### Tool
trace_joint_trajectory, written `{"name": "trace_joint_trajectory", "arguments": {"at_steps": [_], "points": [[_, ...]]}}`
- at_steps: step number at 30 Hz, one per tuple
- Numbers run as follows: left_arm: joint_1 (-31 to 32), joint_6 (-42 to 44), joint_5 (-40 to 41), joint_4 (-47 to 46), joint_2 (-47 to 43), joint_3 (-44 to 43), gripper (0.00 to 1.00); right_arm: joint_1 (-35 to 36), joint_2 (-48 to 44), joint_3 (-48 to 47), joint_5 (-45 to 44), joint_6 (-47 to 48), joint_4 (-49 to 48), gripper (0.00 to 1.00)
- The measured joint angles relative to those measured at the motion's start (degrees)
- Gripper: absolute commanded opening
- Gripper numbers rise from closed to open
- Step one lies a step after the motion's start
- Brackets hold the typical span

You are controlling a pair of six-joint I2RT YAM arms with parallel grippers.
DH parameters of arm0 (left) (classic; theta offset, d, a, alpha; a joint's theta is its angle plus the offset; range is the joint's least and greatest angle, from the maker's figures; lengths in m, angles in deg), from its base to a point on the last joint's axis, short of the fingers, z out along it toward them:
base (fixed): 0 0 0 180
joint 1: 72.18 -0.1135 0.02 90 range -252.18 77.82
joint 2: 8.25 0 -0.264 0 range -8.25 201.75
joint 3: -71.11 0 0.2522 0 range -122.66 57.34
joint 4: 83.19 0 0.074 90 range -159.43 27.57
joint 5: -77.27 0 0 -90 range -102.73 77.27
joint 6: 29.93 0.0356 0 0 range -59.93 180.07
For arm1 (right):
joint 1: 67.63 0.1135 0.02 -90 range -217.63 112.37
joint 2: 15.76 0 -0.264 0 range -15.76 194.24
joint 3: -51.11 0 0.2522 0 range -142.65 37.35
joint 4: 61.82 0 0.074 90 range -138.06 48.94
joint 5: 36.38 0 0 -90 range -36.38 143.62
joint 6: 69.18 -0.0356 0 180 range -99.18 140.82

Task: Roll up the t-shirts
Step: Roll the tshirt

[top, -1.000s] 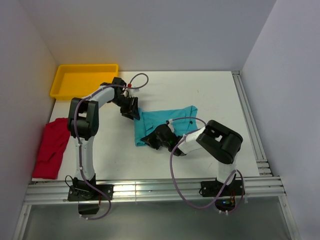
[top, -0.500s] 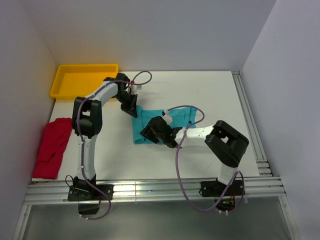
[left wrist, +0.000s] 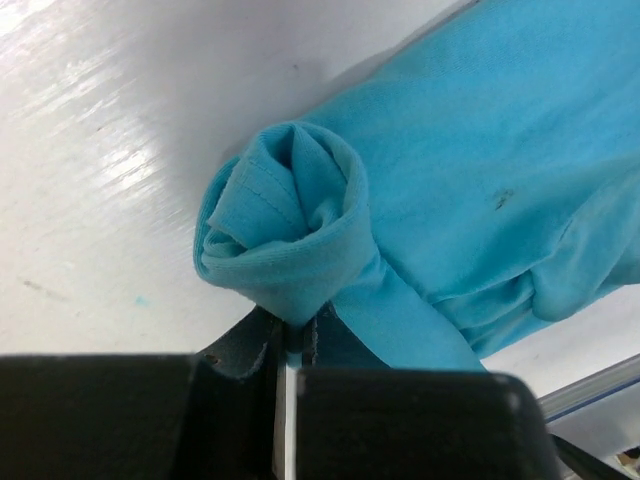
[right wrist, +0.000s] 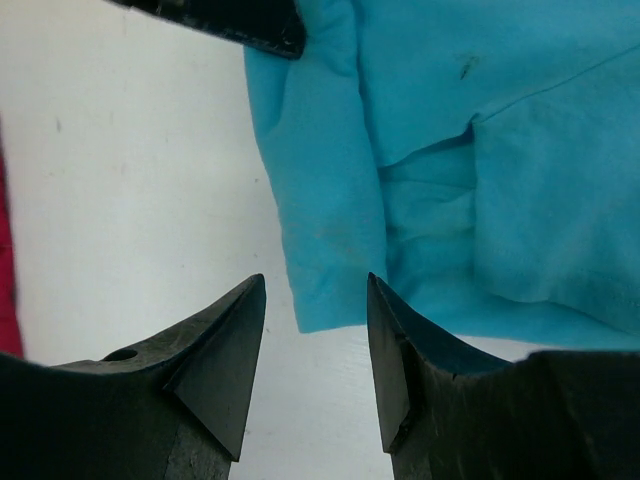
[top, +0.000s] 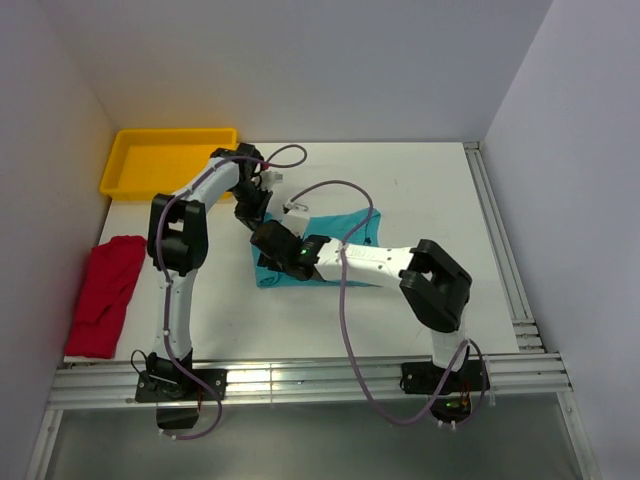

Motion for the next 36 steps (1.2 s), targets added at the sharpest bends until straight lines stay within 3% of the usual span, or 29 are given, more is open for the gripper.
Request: {"name": "trace_joint_trajectory", "arguments": {"at_steps": [7,19,36], "points": [[0.66,1.18,2.89,2.21,0.37,-1.68,0.0,3.39,9.14,-11.5,-4.7,4.35,10.12,0.52],[1.88,1.33,4.59,4.24,1.9,-4.33,0.0,5.35,17.09,-22.25,-9.51,8.94,19.67,0.57],[2.84,1.38,5.38,5.79,3.45,-7.02,0.0,7.28,24.57,-31.39,-11.61,12.17,26.62,0.63]]}}
